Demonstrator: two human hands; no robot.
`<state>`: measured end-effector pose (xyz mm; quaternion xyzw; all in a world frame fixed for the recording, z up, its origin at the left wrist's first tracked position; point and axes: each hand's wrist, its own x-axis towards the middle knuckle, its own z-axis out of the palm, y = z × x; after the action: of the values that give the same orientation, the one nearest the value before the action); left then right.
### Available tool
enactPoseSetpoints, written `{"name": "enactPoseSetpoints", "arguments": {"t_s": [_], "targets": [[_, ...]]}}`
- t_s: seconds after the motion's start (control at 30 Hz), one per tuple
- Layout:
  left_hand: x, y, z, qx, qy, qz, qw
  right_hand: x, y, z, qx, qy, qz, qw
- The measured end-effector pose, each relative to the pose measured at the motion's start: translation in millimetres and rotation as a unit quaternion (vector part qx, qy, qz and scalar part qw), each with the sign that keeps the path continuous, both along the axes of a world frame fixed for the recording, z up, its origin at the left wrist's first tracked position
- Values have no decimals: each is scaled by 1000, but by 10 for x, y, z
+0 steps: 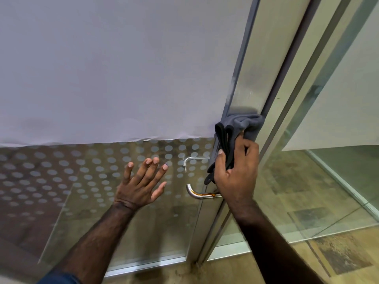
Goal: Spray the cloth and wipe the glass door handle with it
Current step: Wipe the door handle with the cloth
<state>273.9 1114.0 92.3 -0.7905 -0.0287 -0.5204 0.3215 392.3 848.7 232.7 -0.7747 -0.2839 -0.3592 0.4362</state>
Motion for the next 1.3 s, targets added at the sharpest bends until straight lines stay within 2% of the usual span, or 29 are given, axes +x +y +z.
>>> {"name": "enactPoseSetpoints", "arguments": {"t_s": [0.23, 0.3, 0.4, 0.53, 0.6, 0.7, 0.83, 0.93, 1.03, 1.17, 1.23, 1.3], "targets": [[5, 11, -32, -2, -2, 2, 1000, 294, -2, 770, 132, -109, 22, 985], [2, 12, -32, -1, -1, 3, 1000, 432, -60, 840, 145, -140, 12, 980], [2, 13, -37, 0, -4, 4, 1000, 458, -131, 528, 111, -123, -1, 986], [4, 19, -40, 0, -10, 3, 1000, 191, -107, -205, 35, -33, 6, 999], [2, 18, -37, 2, -9, 3, 1000, 112, -49, -356, 2, -39, 11, 999], [10, 22, -43, -1, -10, -3, 1000, 150, 22, -165, 8, -82, 21, 996], [14, 23, -49, -2, -15, 0, 1000, 368, 39, 345, 69, -160, -1, 985], [4, 11, -44, -2, -15, -2, 1000, 538, -26, 510, 84, -181, -27, 980], [4, 9, -31, -1, -14, 0, 1000, 470, -145, 222, 36, -160, -15, 986], [7, 18, -35, 5, -13, 2, 1000, 229, -276, -329, -76, -87, 53, 992], [7, 20, -40, 6, -12, 2, 1000, 226, -252, -333, -105, -95, 58, 988], [7, 25, -50, 5, -13, 2, 1000, 269, -181, -134, -91, -115, 53, 988]]}}
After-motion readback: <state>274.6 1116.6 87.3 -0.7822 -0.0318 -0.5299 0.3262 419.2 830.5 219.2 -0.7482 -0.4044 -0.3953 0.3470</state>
